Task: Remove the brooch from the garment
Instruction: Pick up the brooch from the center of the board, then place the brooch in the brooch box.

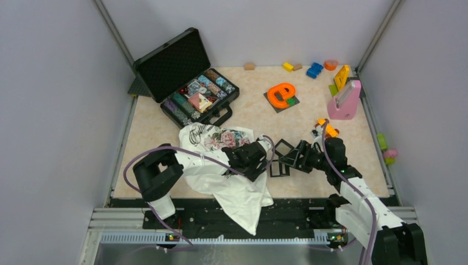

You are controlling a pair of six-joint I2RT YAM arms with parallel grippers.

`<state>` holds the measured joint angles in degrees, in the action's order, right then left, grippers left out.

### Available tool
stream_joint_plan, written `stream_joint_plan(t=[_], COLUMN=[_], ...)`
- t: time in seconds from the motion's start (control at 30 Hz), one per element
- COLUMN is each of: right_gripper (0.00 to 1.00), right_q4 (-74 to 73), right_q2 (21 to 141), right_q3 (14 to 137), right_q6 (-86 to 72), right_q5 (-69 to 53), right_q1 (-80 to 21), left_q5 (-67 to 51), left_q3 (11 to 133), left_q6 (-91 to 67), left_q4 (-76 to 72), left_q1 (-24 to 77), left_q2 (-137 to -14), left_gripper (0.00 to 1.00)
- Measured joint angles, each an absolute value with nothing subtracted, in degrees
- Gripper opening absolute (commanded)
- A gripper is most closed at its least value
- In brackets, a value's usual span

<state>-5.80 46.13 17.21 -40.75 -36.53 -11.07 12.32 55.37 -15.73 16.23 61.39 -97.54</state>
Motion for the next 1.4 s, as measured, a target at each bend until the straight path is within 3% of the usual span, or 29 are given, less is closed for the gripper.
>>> stream_joint_plan(t=[0.23,0.73,1.4], right_gripper=[0.55,0.53,0.51], right_q4=[-0.36,15.00,34.06], right_q2=[46.39,51.64,72.88], right_q3=[12.27,6.28,10.39], right_q6=[-42.83,-47.20,-49.34], right_q5=[-37.15,-39.13,-39.92], right_q1=[-11.07,-10.13,-8.99], left_q5=[12.88,12.05,-7.03], left_q3=[55.96,60.82,65.60], left_q6=[-15.70,-14.61,-13.87], left_q4=[16.88,20.25,13.26], left_q1=[61.65,60.38,52.47], left_q2=[-97.80,-95.39,-99.74], left_gripper=[0.66,0.63,0.62])
